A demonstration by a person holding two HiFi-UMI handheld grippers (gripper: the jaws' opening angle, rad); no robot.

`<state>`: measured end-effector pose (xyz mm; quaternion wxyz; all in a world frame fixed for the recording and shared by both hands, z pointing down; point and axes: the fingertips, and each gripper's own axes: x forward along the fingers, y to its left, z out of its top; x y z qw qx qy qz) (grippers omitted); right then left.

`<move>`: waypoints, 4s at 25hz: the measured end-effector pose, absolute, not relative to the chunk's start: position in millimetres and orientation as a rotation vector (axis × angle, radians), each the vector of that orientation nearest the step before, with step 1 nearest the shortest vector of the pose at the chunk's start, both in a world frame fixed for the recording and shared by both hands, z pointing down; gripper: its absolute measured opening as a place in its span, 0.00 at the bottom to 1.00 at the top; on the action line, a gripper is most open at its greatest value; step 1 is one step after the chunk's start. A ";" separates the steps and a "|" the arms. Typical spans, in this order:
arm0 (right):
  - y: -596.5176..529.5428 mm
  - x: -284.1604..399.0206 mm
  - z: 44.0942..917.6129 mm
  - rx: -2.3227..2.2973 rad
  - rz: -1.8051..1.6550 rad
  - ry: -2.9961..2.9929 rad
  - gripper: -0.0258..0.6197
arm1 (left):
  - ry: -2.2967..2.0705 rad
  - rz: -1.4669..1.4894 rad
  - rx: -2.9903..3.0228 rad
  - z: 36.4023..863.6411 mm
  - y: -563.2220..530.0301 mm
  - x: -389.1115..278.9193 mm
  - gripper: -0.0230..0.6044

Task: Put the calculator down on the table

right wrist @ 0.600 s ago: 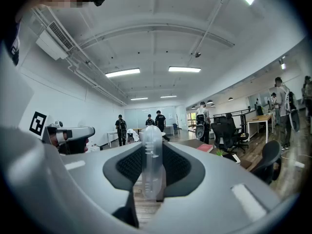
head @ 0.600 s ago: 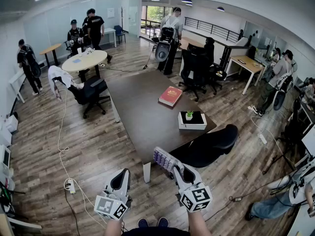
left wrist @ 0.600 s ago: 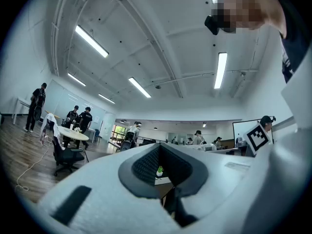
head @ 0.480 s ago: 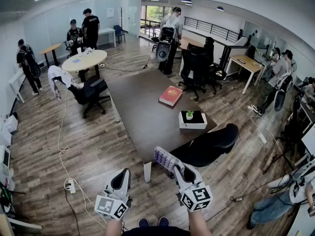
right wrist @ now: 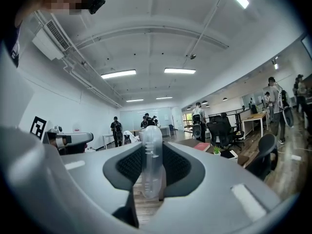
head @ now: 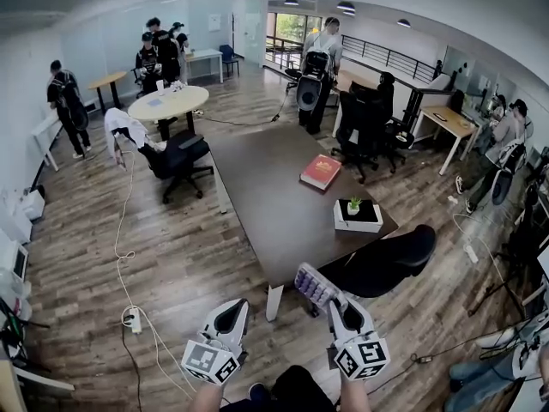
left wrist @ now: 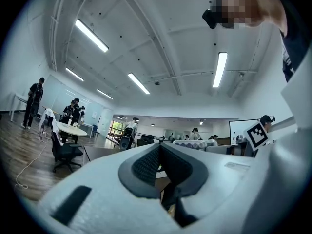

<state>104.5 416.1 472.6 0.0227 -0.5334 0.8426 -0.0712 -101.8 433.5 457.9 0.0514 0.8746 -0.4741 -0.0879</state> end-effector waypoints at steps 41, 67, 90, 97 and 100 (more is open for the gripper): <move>0.4 169.7 497.0 -1.528 -0.293 2.680 0.21 | -1.612 -0.247 2.604 460.9 35.3 -39.7 0.03; -149.2 108.0 495.6 -1.638 -0.285 2.592 0.21 | -1.512 -0.230 2.653 468.6 -140.6 -105.1 0.03; -194.2 92.6 517.9 -1.636 -0.330 2.603 0.21 | -1.508 -0.237 2.671 484.6 -176.8 -109.5 0.03; -206.9 85.5 562.7 -1.642 -0.362 2.645 0.21 | -1.574 -0.203 2.661 518.9 -182.3 -113.1 0.03; -209.1 82.6 583.8 -1.645 -0.368 2.665 0.21 | -1.572 -0.218 2.653 532.2 -184.1 -115.3 0.03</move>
